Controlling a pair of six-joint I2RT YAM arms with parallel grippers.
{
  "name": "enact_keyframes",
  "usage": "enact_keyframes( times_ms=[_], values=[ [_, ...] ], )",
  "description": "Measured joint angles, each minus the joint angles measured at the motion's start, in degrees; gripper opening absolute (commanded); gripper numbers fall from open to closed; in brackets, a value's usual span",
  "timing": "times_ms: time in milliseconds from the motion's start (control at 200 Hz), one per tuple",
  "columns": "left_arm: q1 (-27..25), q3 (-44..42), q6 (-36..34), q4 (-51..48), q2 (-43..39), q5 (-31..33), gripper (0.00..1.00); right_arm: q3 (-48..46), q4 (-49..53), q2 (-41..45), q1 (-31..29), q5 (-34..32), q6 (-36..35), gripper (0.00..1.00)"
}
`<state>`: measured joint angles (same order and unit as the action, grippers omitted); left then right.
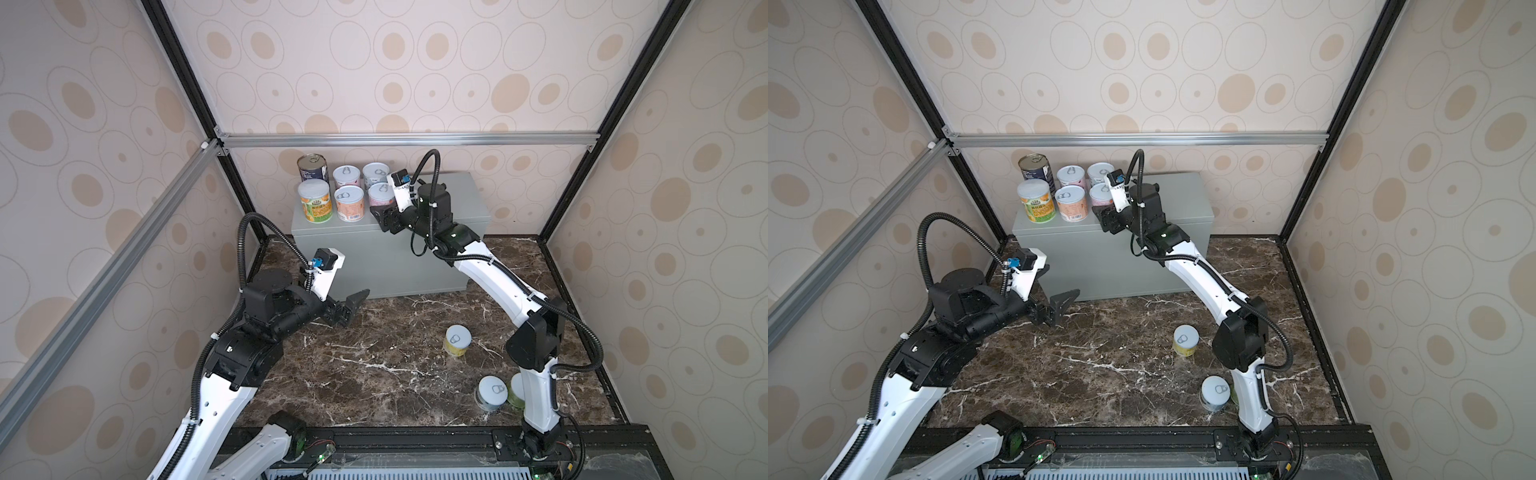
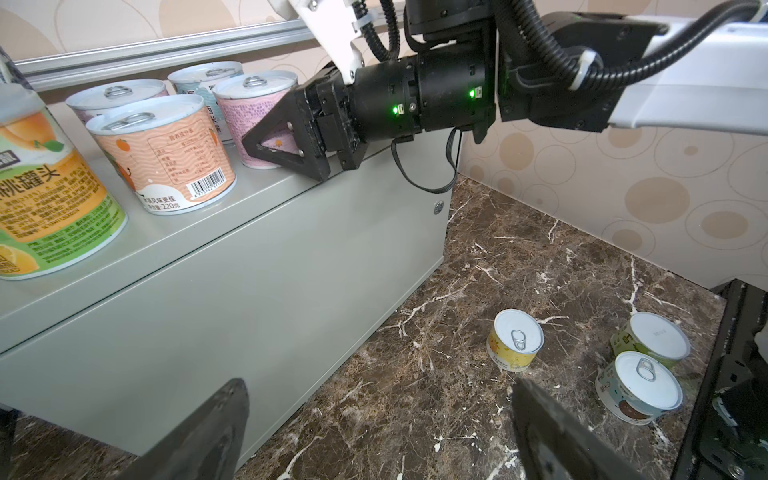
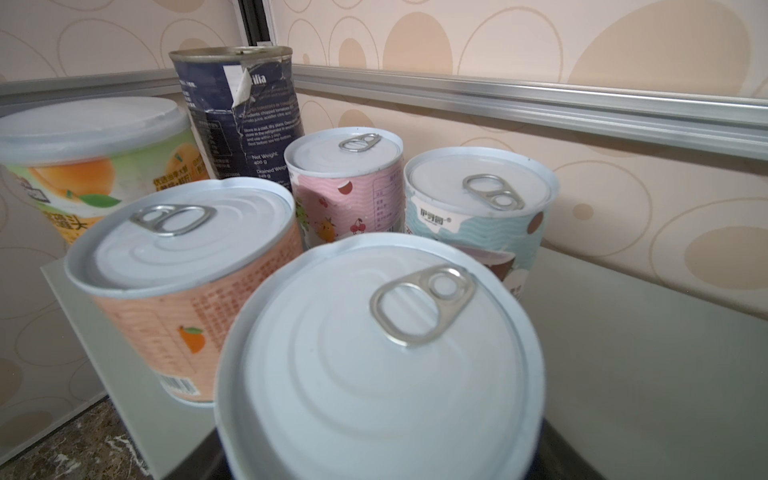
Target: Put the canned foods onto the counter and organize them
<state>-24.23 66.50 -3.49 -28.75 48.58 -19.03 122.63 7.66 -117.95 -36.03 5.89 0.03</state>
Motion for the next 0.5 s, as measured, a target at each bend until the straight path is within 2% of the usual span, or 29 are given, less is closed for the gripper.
enact_keyframes(
  times_ms=[235, 500],
  values=[
    [0.0, -0.07, 0.0, 0.0, 0.0, -0.02, 0.98, -0.31, -0.26, 0.15, -0.02, 0.13, -0.09, 0.78],
    [0.0, -0.09, 0.0, 0.02, 0.0, -0.07, 0.98, -1.55, -0.63, 0.98, -0.35, 0.11, -0.31, 0.89]
  ],
)
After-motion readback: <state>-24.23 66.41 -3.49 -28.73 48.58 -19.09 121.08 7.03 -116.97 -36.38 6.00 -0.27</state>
